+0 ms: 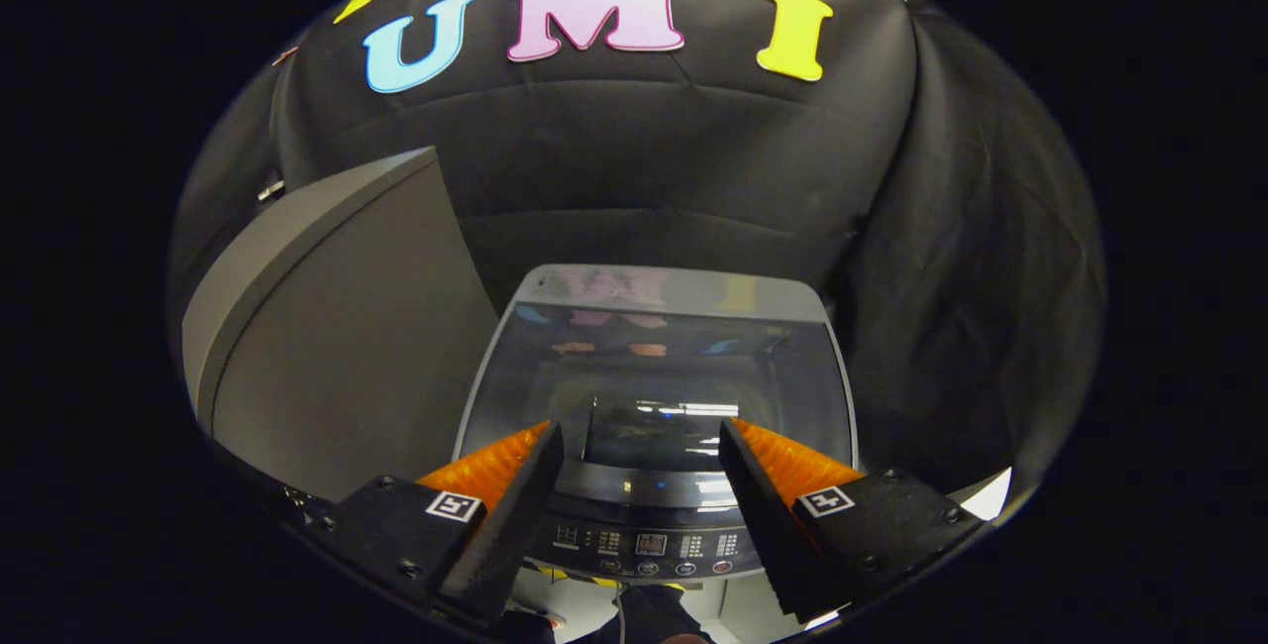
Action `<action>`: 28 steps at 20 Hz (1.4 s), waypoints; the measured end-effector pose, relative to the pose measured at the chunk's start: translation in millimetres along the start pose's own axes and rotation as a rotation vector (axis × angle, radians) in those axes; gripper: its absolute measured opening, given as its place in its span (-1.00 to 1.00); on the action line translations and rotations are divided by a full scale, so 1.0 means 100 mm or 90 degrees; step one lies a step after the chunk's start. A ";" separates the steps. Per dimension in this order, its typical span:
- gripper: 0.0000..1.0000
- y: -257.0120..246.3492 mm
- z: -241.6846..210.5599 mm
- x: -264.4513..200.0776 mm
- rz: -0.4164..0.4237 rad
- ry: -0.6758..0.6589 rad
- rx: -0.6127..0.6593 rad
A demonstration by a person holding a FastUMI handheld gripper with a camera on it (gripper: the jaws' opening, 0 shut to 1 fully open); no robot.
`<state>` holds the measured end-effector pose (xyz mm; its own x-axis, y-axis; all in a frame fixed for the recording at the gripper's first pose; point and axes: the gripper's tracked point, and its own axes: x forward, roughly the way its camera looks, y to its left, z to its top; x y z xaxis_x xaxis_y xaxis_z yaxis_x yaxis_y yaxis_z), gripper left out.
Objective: Put the clothes into the washing machine and then close the washing machine lid.
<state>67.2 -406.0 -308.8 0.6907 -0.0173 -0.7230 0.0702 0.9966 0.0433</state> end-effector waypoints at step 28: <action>0.98 1.22 1.85 -2.04 -0.032 -0.489 0.038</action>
<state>68.1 -296.1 -28.7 0.9898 -0.1354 -0.0440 0.1384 0.9875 0.0753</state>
